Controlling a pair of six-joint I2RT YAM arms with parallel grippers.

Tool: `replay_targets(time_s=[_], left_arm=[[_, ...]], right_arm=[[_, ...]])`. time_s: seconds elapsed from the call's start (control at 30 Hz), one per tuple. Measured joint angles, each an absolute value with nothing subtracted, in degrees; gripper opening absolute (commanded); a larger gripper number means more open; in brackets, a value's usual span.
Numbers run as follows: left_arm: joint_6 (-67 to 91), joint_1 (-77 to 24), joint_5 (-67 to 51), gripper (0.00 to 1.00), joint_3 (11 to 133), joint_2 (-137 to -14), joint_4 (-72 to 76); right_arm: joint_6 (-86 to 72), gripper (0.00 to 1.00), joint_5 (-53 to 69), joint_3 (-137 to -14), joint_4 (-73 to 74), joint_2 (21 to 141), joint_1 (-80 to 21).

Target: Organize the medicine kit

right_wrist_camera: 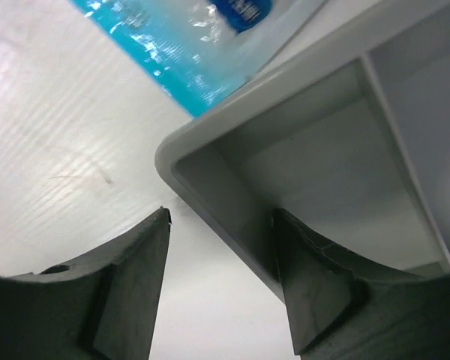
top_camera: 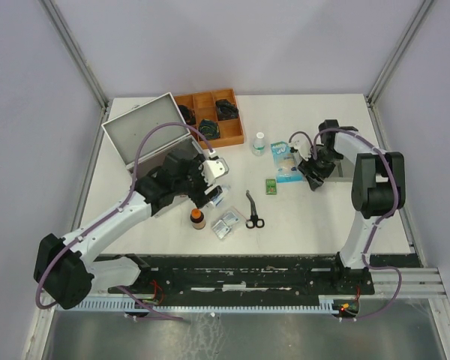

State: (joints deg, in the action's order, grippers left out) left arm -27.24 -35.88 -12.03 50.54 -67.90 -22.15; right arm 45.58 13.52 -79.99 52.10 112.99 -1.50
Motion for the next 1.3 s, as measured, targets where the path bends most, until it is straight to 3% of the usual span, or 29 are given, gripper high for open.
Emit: replay_targets(time_s=[0.2,0.57,0.77,0.83,1.07,1.3], left_arm=[[-27.2,-35.9,-11.5,0.87,50.5,-67.1,-22.2],[-27.3,-35.9,-10.5,0.87,50.5,-66.8,-22.2],[-27.3,-35.9,-10.4,0.88,50.5,-66.8,-22.2],[-27.3,-35.9,-10.4,0.89,50.5,-66.8,-22.2],[-27.3,-35.8,-9.2,0.94,50.4,-66.3,-22.1],[-27.2,-35.7,-7.8,0.99,50.1,-64.8,-20.9]], right_arm=[[49.2,0.49,15.4,-73.2,52.9,108.0,-2.1],[51.7,0.38,14.1,-70.7,51.6,107.0,-7.1],[51.9,0.37,14.2,-70.7,51.5,106.9,-9.0],[51.9,0.4,14.4,-69.8,51.1,106.2,-9.6],[49.8,0.74,15.5,-66.0,51.9,100.0,-10.6],[41.8,0.81,15.5,-69.5,51.5,94.8,-10.6]])
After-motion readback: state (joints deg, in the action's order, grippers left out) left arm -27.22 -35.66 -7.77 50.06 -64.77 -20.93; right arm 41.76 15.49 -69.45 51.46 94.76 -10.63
